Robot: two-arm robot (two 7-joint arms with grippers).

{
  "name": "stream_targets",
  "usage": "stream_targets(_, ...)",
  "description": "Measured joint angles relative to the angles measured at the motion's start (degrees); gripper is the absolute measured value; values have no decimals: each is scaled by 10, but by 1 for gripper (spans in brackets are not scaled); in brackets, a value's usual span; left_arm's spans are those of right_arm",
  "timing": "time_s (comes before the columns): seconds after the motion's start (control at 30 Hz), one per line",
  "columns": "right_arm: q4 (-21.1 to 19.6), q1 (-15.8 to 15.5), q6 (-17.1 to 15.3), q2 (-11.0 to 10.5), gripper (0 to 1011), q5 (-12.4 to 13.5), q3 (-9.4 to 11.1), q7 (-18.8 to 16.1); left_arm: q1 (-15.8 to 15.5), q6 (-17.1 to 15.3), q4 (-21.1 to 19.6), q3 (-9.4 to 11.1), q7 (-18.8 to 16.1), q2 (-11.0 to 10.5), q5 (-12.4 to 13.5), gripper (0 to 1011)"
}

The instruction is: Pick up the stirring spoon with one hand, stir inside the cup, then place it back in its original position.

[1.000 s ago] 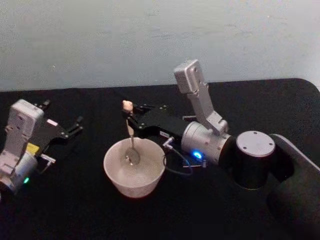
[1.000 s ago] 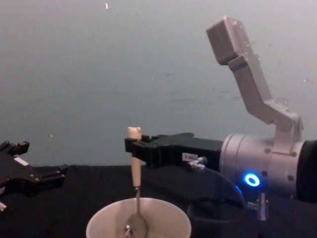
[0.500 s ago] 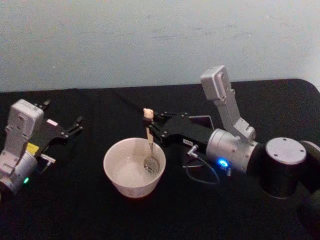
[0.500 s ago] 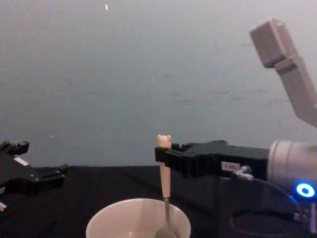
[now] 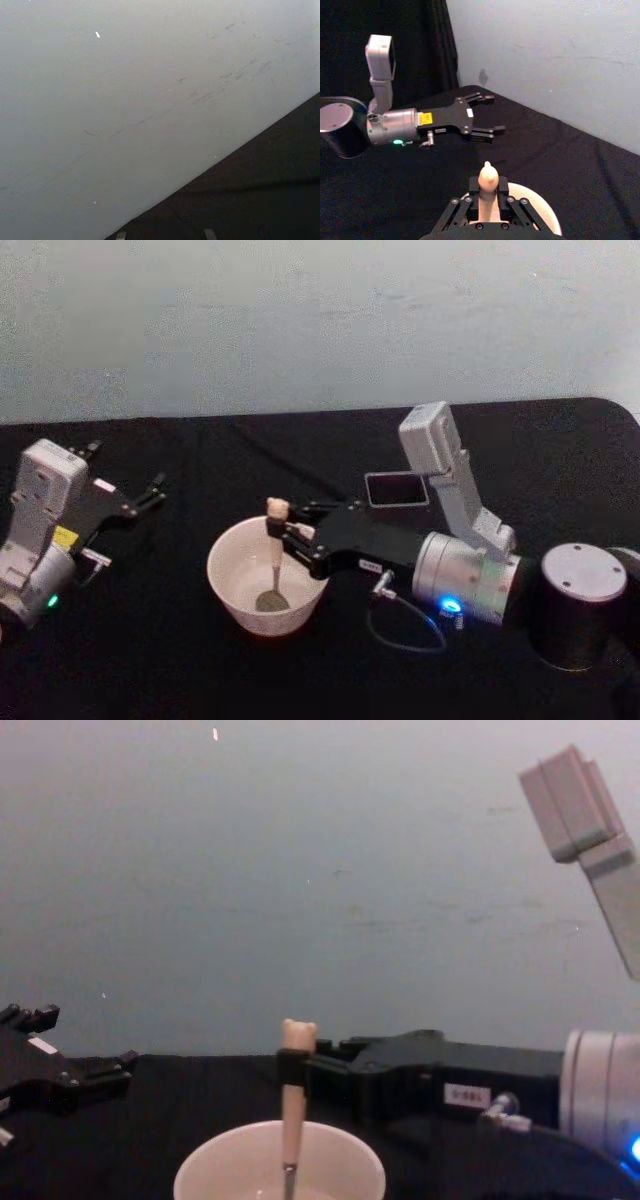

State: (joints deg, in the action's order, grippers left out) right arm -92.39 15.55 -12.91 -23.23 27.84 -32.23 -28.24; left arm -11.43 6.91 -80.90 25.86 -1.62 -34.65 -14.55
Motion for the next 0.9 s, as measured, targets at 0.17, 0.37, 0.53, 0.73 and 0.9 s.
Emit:
stream_targets(0.17, 4, 8, 2, 11, 215, 1, -10, 8, 0, 0, 0, 0, 0, 0, 0, 1001)
stream_targets(0.37, 28, 24, 6, 36, 215, -3, -18, 25, 0, 0, 0, 0, 0, 0, 0, 1001)
stream_targets(0.53, 57, 41, 10, 57, 215, -9, -19, 39, 0, 0, 0, 0, 0, 0, 0, 1001)
stream_targets(0.73, 94, 62, 16, 79, 215, -19, -14, 54, 0, 0, 0, 0, 0, 0, 0, 1001)
stream_targets(0.9, 114, 71, 19, 86, 215, -25, -4, 61, 0, 0, 0, 0, 0, 0, 0, 1001)
